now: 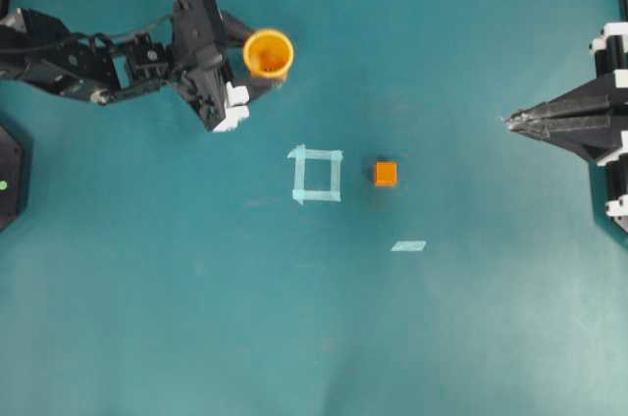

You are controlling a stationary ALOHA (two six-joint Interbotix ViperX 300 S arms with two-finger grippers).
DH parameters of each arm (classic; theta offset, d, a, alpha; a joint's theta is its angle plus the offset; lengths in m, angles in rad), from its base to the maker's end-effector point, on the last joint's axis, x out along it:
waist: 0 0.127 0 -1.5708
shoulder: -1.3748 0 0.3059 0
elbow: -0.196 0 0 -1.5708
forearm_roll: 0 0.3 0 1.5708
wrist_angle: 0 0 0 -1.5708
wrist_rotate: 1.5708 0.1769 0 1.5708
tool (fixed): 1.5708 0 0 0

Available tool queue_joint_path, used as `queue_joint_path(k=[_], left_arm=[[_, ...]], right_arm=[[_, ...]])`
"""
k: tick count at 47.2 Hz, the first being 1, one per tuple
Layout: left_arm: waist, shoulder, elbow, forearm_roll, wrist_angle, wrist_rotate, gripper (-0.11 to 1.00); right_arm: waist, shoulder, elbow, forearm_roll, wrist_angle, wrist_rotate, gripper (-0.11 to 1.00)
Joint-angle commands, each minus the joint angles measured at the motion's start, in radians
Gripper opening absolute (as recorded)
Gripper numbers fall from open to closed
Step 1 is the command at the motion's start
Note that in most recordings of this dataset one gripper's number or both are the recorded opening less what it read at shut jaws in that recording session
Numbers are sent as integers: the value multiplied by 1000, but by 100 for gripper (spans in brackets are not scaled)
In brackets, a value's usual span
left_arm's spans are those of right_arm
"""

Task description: Move the cup backward with left arm.

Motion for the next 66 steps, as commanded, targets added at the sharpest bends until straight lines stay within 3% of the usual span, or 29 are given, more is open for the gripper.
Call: queue_joint_path(k=[1,18,28,66], left_arm=[[28,-11,-23,3,-11,2,65],[124,5,-66,3,-5,2,65],[153,15,-86,3,11,34,65],[273,48,-164,3,63,18,65]], right_arm=[[0,6,-34,3,-3,2,0],[2,6,-34,3,-3,2,0],[0,6,-34,3,-3,2,0],[0,6,-37,3,-3,2,0]])
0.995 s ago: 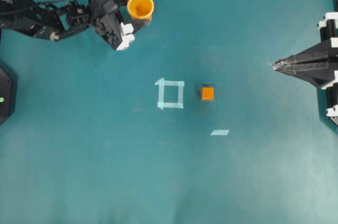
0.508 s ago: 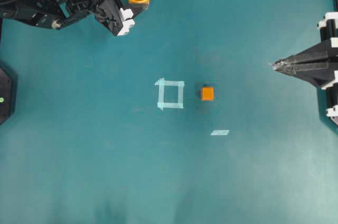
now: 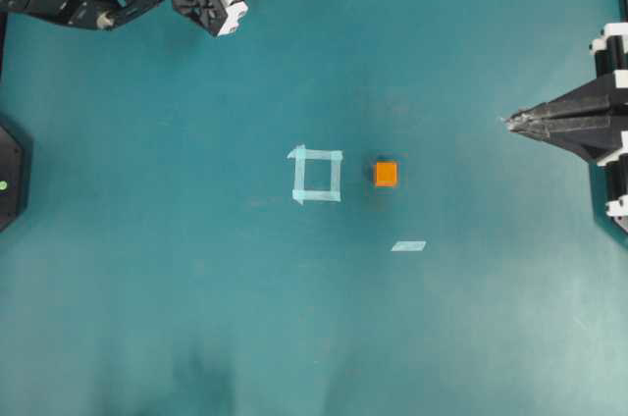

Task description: Move the cup backward with left arm.

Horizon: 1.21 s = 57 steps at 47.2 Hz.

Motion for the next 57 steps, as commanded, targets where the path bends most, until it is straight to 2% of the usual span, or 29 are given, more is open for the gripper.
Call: queue_joint_path(k=[1,28,57], left_arm=[[6,-6,-34,2,-3,-2,65],[5,-2,-9,-2,-3,-41,65],[5,-5,0,-2,-9,-43,65]], right_arm=[[2,6,-34,3,-3,2,0],[2,6,-35,3,-3,2,0],[0,8,-35,3,-3,2,0]])
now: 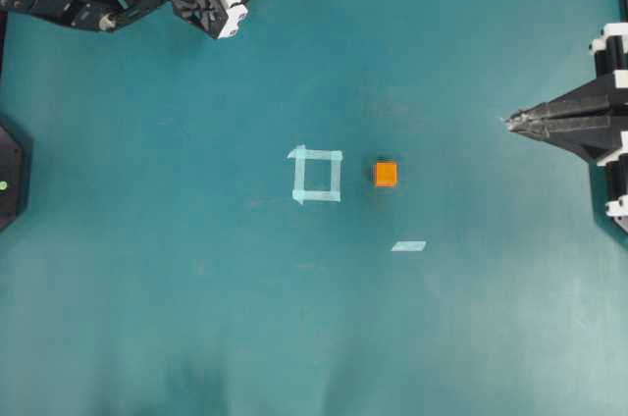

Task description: Move the cup backward with left arm.

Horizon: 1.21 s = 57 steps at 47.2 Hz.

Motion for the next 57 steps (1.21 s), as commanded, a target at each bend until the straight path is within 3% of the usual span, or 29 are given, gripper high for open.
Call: queue_joint_path(k=[1,57], left_arm=[[3,-26,-6,-3,-8,-2,65],[3,-26,-9,-2,-15,-2,65]], right_arm=[[2,6,-35,3,-3,2,0],[0,5,-35,3,14,0,0]])
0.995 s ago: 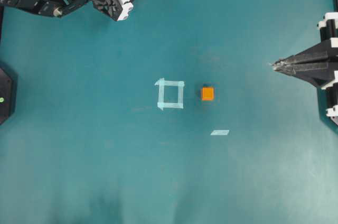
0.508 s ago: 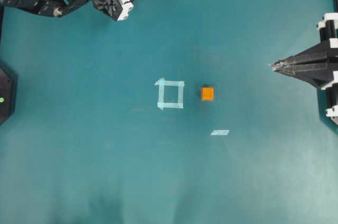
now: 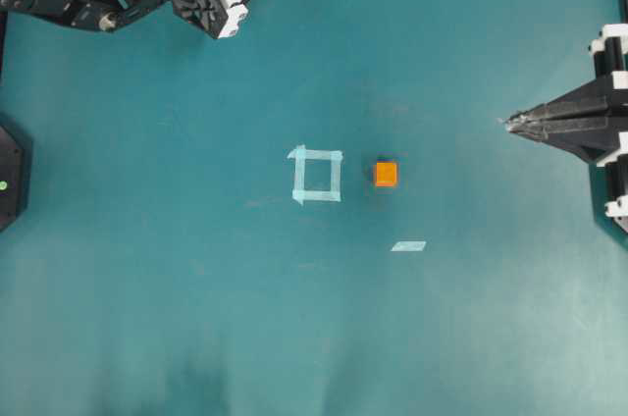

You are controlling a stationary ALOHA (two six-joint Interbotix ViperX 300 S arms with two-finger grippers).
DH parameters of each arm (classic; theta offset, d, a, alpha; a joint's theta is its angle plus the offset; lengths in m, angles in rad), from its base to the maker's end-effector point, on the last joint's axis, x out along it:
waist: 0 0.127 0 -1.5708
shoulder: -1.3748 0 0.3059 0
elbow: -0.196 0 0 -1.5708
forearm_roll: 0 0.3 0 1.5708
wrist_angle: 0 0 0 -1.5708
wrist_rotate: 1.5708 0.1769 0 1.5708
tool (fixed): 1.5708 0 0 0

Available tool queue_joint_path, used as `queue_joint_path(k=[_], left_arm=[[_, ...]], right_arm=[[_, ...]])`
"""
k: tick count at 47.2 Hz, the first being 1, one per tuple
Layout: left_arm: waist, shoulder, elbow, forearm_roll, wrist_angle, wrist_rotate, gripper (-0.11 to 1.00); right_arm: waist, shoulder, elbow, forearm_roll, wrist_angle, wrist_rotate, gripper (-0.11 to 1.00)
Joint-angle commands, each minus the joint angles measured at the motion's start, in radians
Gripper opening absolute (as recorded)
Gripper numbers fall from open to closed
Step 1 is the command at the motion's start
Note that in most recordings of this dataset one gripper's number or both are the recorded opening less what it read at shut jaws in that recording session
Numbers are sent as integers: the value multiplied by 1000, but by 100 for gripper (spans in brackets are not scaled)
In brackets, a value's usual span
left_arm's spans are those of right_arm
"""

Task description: Move the cup backward with left arm.

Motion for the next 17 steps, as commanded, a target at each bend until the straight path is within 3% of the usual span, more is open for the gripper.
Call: queue_joint_path(k=[1,17], left_arm=[[3,-26,-9,0,-8,-2,65],[3,-26,-9,0,-17,-2,65]], right_arm=[[0,6,-35,3,-5,2,0],[0,6,-35,3,-5,0,0]])
